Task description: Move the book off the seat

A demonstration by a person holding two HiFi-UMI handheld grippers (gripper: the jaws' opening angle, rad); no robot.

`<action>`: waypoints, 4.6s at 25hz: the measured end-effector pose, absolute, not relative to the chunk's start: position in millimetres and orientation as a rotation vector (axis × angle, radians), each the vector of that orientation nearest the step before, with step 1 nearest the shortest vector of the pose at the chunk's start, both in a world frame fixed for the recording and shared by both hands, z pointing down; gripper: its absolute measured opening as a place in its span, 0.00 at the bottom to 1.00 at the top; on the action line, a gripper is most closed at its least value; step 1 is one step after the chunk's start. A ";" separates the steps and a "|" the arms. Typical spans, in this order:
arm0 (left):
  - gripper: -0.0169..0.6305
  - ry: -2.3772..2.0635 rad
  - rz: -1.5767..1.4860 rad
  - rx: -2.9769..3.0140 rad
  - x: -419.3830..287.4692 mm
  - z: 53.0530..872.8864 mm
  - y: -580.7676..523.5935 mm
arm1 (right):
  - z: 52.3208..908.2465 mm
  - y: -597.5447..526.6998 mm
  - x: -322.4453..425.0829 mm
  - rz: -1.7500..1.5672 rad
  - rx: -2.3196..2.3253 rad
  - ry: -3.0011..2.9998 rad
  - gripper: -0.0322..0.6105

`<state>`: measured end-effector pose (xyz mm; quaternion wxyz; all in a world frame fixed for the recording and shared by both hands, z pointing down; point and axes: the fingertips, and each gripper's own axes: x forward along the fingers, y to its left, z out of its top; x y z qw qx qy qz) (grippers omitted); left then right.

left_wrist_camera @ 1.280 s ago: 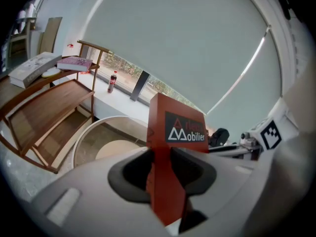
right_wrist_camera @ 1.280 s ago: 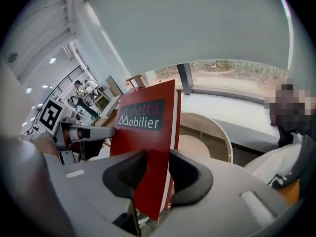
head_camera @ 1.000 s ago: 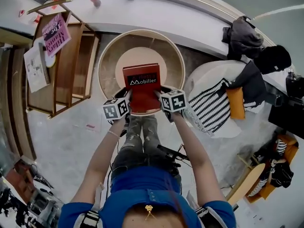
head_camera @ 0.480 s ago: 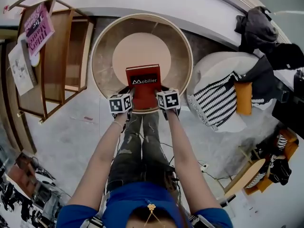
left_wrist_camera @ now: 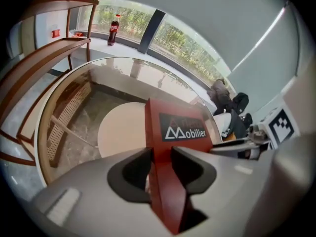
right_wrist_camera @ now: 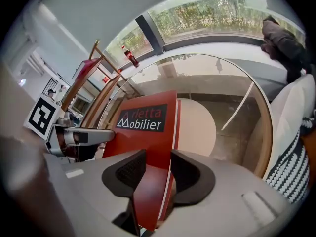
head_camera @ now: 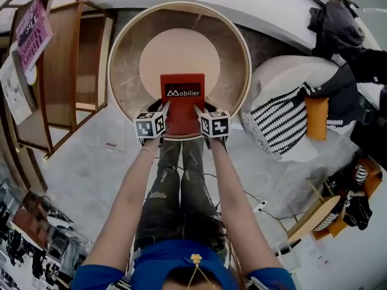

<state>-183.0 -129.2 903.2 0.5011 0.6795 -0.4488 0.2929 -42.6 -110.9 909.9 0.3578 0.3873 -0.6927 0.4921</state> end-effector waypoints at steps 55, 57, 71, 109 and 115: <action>0.16 -1.131 0.789 1.762 -174.0 833.7 -121.7 | 837.4 -110.1 -25.2 1.027 0.906 -1.790 0.23; 0.08 -1.107 0.780 1.795 -165.9 813.5 -113.6 | 816.5 -104.9 -25.1 1.002 0.875 -1.822 0.18; 0.03 -1.043 0.732 2.067 -126.5 676.8 -71.2 | 673.3 -75.1 -32.7 0.880 0.772 -2.139 0.05; 0.03 -1.224 0.028 2.457 -109.0 359.2 -32.5 | 323.4 -23.8 -44.9 0.137 0.949 -2.847 0.05; 0.03 -1.209 0.019 2.472 -102.7 351.6 -19.4 | 325.4 -11.6 -55.3 0.144 0.913 -2.848 0.05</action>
